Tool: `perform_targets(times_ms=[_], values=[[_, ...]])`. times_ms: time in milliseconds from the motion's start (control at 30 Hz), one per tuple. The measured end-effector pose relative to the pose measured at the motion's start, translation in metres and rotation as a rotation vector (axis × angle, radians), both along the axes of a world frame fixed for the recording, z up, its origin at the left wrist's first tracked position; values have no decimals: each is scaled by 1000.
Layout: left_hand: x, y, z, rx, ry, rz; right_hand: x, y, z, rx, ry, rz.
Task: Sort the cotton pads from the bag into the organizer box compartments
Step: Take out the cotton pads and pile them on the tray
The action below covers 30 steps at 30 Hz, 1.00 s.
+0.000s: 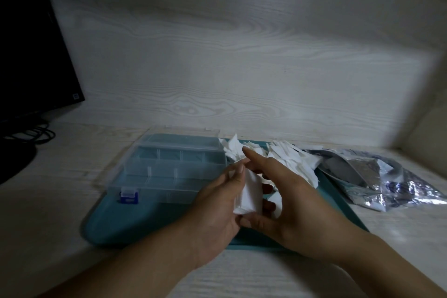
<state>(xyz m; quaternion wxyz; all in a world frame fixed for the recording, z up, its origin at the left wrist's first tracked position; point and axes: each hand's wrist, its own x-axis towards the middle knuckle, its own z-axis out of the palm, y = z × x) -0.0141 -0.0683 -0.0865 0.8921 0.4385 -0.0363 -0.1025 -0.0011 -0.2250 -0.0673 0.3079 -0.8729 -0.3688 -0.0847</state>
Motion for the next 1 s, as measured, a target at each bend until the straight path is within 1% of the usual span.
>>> perform_targets(times_ms=[133,267,367,433,533,633,800,1000], values=[[1,0,2,-10,6,-13,-1,2,-1,18,0,3],[1,-1,3,-70,31,-41,0,2,-2,44,27,-2],[0,0,0,-46,15,-38,1,2,-3,77,85,16],[1,2,-3,-25,19,-34,0,2,-3,72,88,18],[3,2,-4,-14,25,-26,0,2,-3,60,54,11],[3,2,-2,4,0,-62,0,3,-2,43,38,1],[8,5,-9,79,-72,-149,-1,5,-4,-28,-81,8],[8,4,-11,175,-89,-113,-4,8,-5,-102,-215,18]])
